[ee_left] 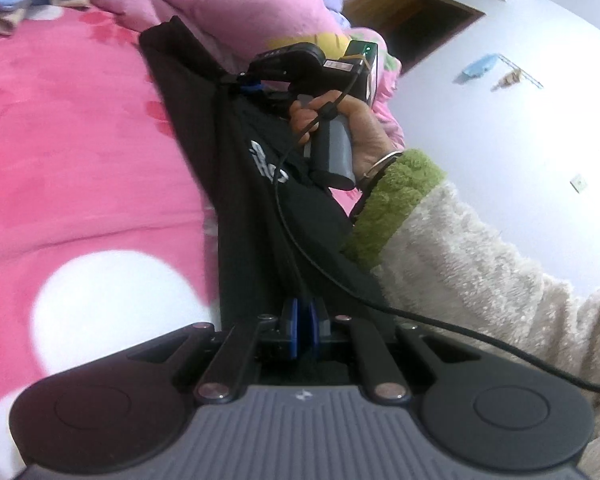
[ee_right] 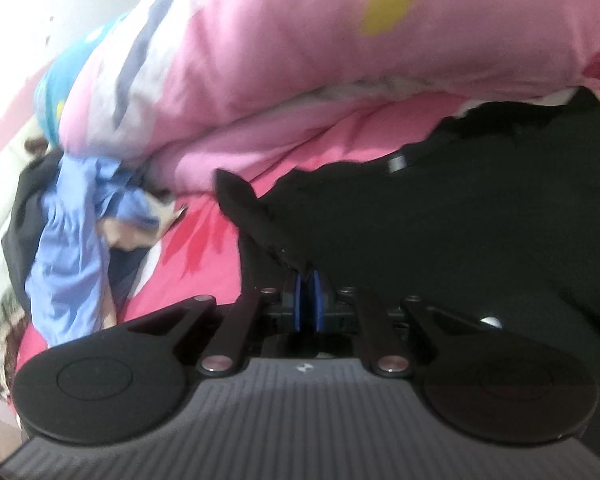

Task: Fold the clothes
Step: 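Lift the shirt end with the left gripper and fold it toward the right gripper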

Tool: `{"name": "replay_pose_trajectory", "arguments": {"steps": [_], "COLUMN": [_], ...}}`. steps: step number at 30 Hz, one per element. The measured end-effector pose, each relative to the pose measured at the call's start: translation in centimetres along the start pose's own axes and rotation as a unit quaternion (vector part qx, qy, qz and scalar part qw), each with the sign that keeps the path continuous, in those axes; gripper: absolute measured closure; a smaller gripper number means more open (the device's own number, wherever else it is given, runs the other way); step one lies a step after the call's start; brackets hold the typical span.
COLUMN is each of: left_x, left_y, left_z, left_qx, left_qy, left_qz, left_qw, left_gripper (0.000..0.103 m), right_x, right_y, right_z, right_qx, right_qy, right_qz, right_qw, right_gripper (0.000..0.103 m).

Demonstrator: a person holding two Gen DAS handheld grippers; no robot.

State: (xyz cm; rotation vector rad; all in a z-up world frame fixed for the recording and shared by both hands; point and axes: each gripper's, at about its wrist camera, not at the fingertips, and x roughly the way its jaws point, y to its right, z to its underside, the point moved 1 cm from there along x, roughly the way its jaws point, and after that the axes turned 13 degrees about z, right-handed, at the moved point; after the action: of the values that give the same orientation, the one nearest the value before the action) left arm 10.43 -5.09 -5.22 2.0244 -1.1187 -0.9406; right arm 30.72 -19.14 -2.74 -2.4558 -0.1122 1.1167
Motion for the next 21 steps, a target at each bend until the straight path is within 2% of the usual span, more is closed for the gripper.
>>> {"name": "replay_pose_trajectory", "arguments": {"steps": [9,18,21], "left_x": [2.9,-0.5,0.2], "left_y": [0.3,1.9,2.3], "left_z": [0.5,0.7,0.1], "left_qx": [0.007,0.028,0.036], "left_qy": [-0.05,-0.08,-0.089], "left_qz": [0.026,0.057,0.069], "left_qw": [0.9984,0.9948,0.993], "left_gripper": [0.096,0.096,0.096], "right_x": [0.2,-0.9,-1.6], "right_y": [7.4,11.7,13.5], "right_z": [-2.0,-4.7,-5.8], "right_qx": [0.044,0.066,0.07], "right_qy": [0.011,0.041,0.053], "right_qz": [0.015,0.005,0.009], "right_qw": [0.999,0.997,0.996], "right_gripper": [0.098,0.098,0.098]}}
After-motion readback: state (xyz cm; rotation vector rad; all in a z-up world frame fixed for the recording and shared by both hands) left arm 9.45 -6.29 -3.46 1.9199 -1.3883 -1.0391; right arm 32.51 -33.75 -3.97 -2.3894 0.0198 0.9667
